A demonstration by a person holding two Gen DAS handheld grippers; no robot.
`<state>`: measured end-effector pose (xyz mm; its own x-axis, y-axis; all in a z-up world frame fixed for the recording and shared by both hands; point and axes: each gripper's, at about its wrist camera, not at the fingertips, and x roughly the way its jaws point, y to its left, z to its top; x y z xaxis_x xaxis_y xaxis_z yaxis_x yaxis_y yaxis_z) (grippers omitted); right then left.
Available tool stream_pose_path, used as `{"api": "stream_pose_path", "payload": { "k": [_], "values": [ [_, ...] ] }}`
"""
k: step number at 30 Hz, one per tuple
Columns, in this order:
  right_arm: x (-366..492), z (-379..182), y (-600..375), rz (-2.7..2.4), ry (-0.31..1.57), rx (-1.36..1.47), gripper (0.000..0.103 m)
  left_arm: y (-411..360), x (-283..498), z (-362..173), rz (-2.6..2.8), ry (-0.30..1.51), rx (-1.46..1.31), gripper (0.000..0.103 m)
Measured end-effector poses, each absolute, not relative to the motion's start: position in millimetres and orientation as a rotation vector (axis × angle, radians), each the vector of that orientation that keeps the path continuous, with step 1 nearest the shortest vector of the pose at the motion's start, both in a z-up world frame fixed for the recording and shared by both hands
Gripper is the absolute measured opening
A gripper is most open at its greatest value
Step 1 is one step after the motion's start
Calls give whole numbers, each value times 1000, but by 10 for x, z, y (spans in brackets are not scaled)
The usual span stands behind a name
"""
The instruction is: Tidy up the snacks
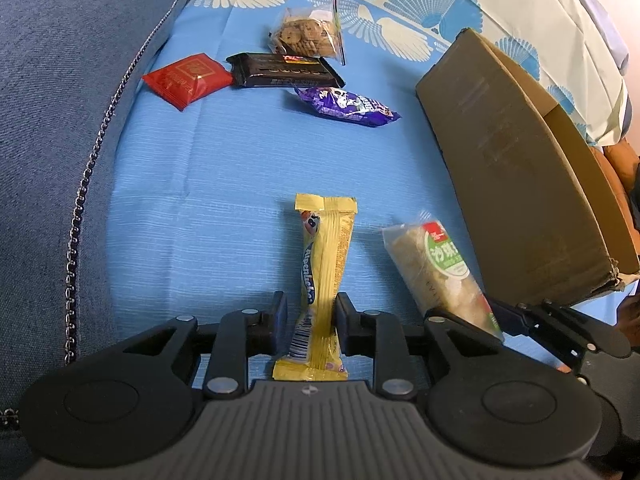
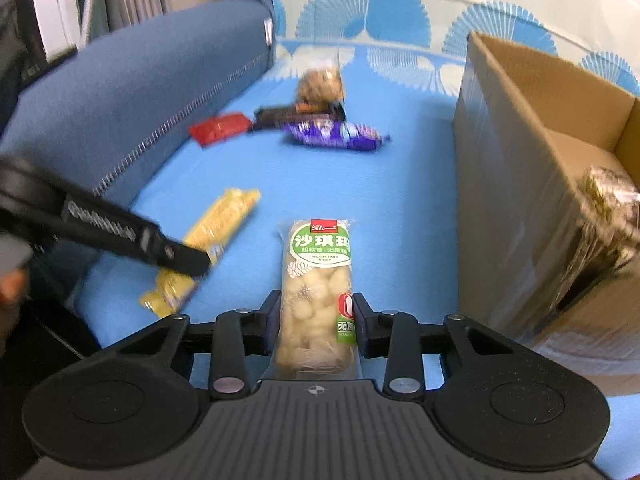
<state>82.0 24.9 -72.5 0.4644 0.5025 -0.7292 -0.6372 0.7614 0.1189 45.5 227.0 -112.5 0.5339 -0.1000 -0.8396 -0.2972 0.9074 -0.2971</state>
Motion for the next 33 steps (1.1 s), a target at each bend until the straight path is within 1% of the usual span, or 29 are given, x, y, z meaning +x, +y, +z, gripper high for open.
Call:
{"api": "stream_pose_path", "payload": {
  "k": [2,7,16,20,25,33],
  "values": [
    [818,-708,253,717,825,-173,38,2272,456,-1126,122,1010,-437,28],
    [827,-807,282,718,888,-198,39,2271,454,-1125,122,1009,-437,28],
    [840,-805,275,710,900,-178,42,2256,464,-1129,121,1013,-426,28],
    [839,-806,287,713,899,-185,43,2239,468,-1125,120,1013,-416,32],
    [841,-816,296,714,905,-191,45,2229,470,-1126,120,1014,-411,33],
    [835,-827,301,713,911,-200,46,2230,473,-1128,120,1014,-411,33]
  ]
}}
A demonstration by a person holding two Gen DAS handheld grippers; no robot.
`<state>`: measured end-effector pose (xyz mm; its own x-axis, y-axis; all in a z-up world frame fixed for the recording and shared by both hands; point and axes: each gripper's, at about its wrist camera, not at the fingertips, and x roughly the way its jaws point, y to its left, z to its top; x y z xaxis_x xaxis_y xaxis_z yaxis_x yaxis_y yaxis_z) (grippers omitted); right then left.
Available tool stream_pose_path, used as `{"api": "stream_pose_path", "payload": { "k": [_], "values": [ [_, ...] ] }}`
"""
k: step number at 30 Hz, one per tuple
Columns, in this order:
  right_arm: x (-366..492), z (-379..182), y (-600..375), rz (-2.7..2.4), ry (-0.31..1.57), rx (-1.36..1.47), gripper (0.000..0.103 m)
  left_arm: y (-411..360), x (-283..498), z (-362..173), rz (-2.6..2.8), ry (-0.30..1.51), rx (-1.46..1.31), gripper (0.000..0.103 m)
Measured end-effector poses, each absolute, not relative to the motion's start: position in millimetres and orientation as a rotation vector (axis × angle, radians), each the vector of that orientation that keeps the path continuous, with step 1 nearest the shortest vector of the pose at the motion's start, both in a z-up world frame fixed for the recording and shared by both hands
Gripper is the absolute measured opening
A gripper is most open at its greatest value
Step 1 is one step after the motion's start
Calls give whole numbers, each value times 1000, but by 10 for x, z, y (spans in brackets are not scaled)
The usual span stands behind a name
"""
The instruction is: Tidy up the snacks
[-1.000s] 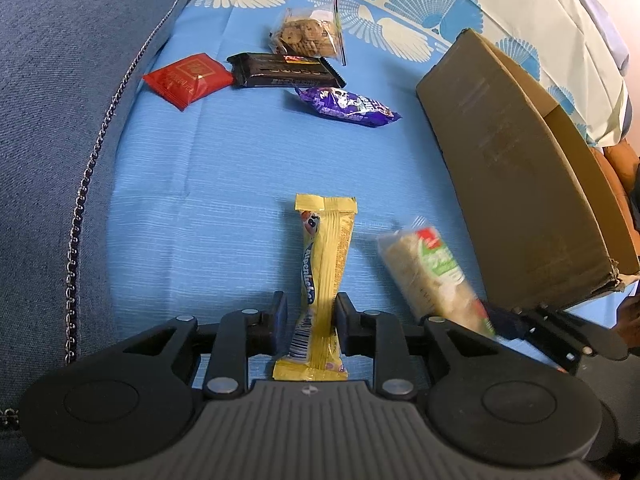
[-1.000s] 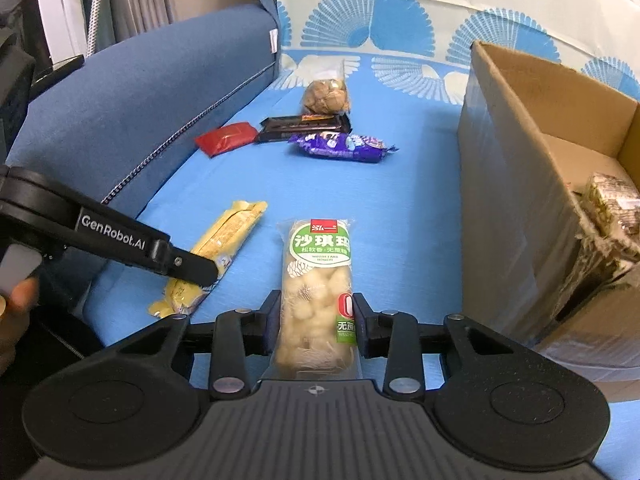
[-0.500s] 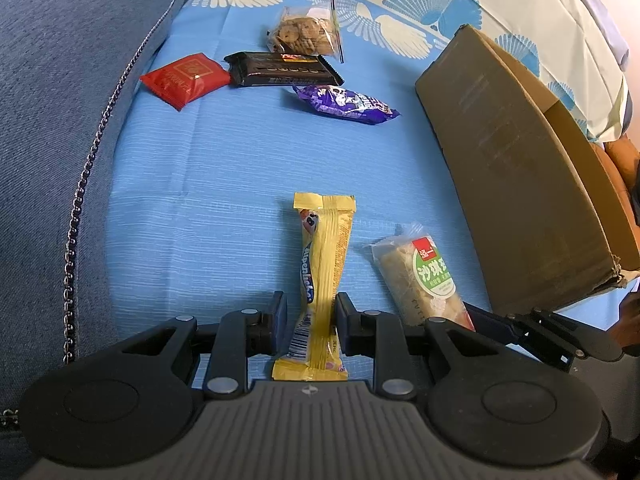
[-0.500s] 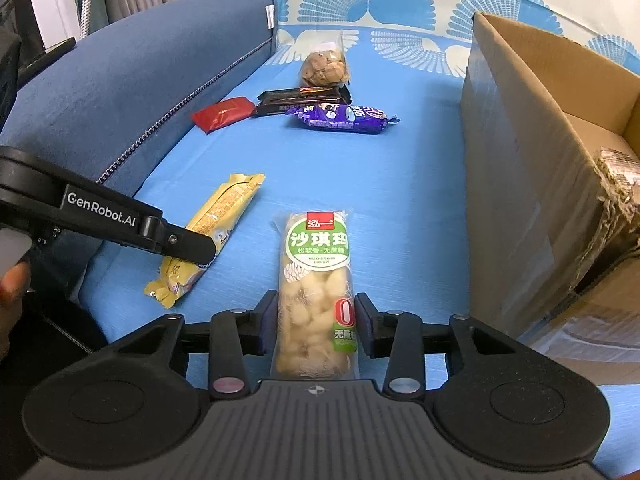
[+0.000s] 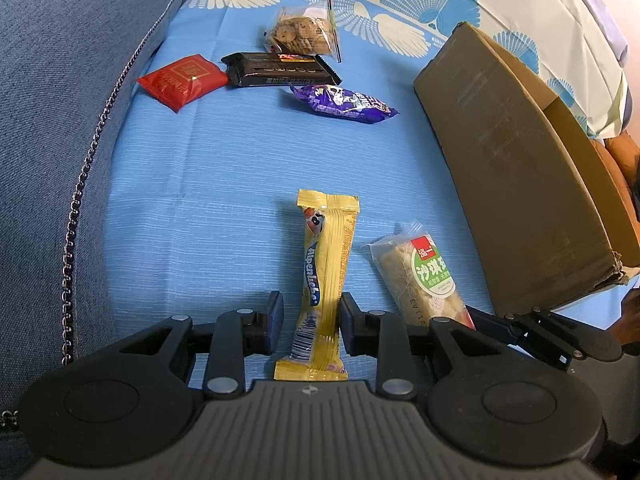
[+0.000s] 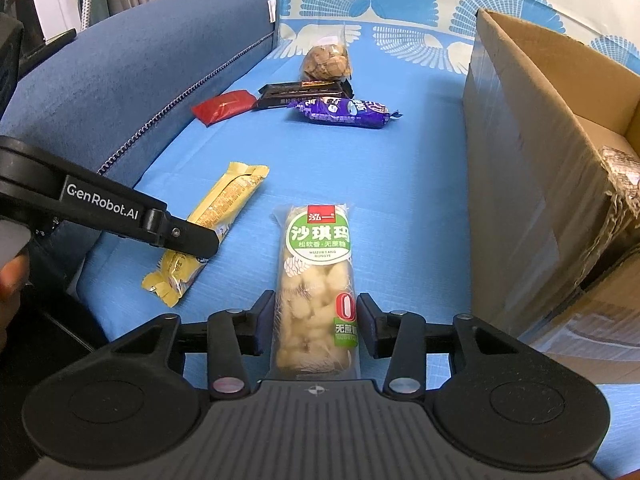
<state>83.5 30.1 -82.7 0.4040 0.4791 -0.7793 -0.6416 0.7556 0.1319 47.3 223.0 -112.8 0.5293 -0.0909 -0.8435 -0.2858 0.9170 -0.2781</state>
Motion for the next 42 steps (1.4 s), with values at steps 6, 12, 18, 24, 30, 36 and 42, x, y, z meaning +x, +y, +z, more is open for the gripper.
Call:
{"api": "stream_pose_path", "payload": {
  "k": [6,12,18,24,30,36,42],
  "values": [
    [827,-836,312,715,913,-210,46,2220,477,-1134,118,1015,-404,33],
    [823,-839,317,716,912,-217,46,2201,488,-1140,114,1018,-393,33],
    [813,-840,318,716,910,-224,46,2198,497,-1141,114,1018,-391,33],
    [807,-839,326,716,909,-229,45,2192,498,-1140,114,1019,-389,33],
    [804,-845,326,716,908,-233,45,2188,506,-1139,114,1019,-385,33],
    [799,-850,327,717,908,-235,45,2187,507,-1137,114,1019,-385,33],
    [795,-855,326,717,908,-236,46,2185,507,-1139,114,1019,-387,33]
  ]
}}
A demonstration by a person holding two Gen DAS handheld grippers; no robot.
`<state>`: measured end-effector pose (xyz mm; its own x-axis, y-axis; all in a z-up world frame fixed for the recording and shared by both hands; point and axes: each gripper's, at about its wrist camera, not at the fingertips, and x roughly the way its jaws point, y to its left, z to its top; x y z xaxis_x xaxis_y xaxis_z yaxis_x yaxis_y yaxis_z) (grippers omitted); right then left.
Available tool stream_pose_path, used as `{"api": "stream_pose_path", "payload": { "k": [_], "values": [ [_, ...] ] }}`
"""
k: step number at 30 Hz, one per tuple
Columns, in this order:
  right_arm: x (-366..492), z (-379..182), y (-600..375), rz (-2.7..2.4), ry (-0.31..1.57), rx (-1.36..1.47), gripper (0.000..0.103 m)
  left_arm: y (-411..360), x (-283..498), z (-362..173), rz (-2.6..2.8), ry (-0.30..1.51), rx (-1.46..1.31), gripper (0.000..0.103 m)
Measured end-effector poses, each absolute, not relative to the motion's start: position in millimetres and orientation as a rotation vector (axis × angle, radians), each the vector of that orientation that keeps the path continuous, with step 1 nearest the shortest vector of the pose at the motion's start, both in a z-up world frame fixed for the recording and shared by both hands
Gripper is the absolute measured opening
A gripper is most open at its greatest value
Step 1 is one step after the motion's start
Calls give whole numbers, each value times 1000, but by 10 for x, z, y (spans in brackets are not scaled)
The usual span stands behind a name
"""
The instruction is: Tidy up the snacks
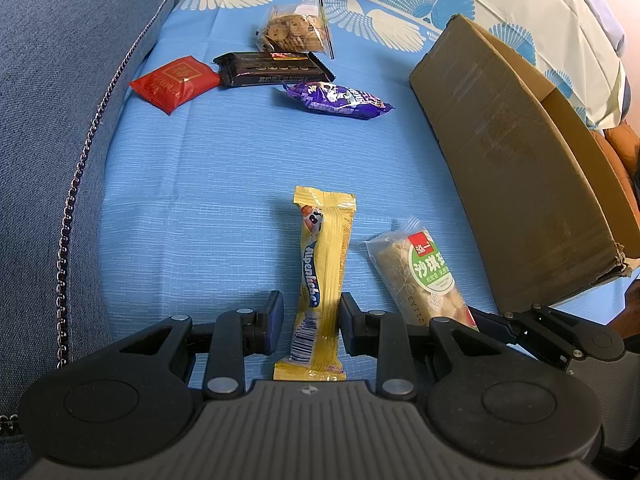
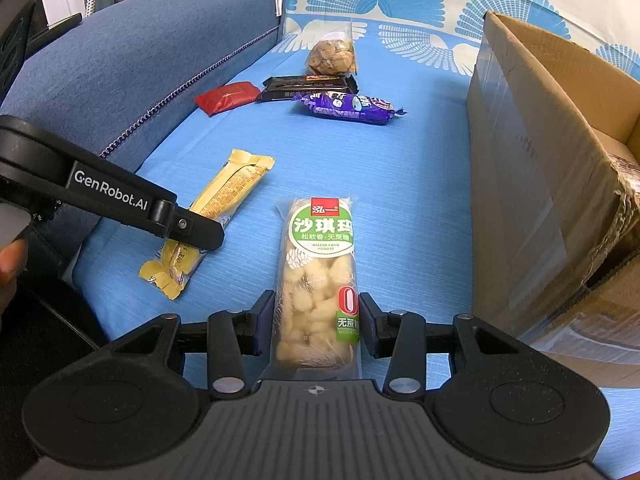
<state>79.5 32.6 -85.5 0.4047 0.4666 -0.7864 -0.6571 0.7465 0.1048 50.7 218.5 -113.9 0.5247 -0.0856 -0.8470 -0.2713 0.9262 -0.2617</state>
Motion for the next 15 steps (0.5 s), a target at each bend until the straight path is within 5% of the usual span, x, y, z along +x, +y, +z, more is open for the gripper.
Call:
{"api": "stream_pose_path", "payload": {
  "k": [15],
  "values": [
    [790,-865,321,719,909,-238,46,2191,512,-1143,115,1020,-379,20]
  ]
}}
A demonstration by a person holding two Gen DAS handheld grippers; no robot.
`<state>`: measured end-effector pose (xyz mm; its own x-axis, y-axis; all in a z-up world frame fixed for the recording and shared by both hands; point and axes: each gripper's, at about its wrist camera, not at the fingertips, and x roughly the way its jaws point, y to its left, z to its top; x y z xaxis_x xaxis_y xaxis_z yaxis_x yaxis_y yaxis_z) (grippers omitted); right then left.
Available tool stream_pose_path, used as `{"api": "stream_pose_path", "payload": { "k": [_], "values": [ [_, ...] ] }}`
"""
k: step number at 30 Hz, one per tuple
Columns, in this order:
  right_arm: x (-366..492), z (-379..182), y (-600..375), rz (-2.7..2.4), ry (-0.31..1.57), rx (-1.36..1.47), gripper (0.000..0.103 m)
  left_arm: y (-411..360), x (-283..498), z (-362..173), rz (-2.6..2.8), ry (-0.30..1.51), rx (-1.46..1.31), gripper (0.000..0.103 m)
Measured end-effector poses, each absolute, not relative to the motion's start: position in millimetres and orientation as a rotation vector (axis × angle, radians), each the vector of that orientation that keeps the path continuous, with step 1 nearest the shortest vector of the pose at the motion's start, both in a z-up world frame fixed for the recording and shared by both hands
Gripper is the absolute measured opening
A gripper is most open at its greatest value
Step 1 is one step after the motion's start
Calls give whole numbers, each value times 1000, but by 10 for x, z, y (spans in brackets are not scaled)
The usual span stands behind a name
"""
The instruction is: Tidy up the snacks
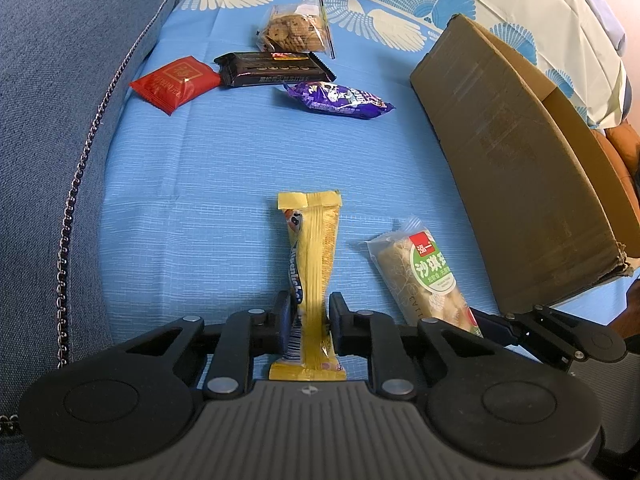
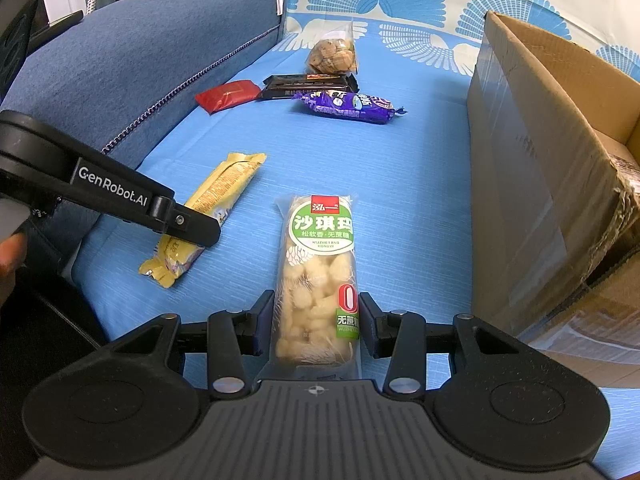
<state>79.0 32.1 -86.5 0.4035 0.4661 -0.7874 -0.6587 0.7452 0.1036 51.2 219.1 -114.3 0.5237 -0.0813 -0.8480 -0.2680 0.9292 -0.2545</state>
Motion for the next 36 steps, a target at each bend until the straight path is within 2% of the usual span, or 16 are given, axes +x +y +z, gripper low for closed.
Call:
{"api": "stream_pose_path", "payload": {
  "k": [8,11,36],
  "values": [
    [781,-867,331,720,907,-243,45,2192,505,-1134,113,1010,-375,16],
    [763,-859,318,713,883,-263,38,2182,485,-1113,111,996,-369,15],
    [685,-201,120,696,566,-159,38,2193,136,-768,106,705,-396,15]
  ]
}}
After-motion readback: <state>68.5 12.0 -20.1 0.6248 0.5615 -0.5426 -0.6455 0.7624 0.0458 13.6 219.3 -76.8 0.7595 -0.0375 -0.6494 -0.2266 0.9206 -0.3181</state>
